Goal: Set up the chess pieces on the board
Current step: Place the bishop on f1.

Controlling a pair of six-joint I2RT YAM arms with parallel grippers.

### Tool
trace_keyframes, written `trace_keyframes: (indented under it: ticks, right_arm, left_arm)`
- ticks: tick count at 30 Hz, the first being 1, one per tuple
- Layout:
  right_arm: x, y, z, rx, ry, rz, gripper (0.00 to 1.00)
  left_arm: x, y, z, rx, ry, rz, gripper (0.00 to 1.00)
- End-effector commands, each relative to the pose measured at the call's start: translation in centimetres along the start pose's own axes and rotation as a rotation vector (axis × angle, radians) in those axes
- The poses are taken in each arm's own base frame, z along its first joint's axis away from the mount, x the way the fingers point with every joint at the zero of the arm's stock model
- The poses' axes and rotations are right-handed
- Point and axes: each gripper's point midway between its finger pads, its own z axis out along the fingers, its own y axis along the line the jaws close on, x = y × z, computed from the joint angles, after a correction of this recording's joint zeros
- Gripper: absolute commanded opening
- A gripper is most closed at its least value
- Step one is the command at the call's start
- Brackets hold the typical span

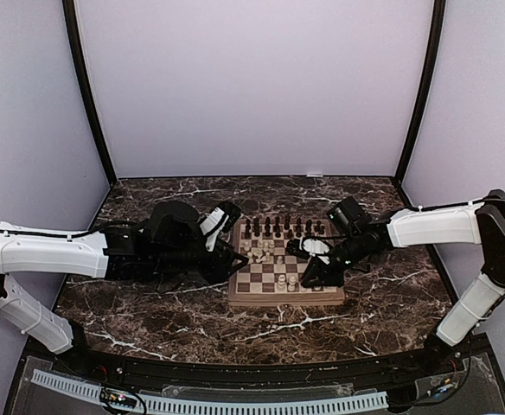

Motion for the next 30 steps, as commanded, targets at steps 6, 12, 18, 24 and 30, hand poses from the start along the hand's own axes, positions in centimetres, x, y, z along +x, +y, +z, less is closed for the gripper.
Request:
trace_keyframes:
  ticks: [6,12,18,24,30]
  right_arm:
    - [-0.1,-0.3,0.0,0.027,0.005,-0.013,0.18]
    - [-0.1,-0.2,-0.1,0.023,0.004,-0.017,0.18]
    - [0.1,0.1,-0.2,0.015,0.009,-0.021,0.17]
    - [-0.9,0.2,-0.9,0.02,-0.023,-0.029,0.25]
    - [-3.9,1.2,-3.7,0.001,-0.088,-0.048,0.33]
  left_arm:
    - [-0.2,0.0,-0.6,-0.002,-0.017,0.001,0.51]
    - [-0.1,0.0,-0.6,-0.001,-0.017,-0.002,0.51]
    - [-0.1,0.0,-0.7,-0.005,-0.017,0.0,0.51]
    - [-0.3,0.2,-0.6,-0.014,-0.021,-0.005,0.51]
    - [-1.6,1.7,-0.1,-0.094,-0.011,-0.071,0.55]
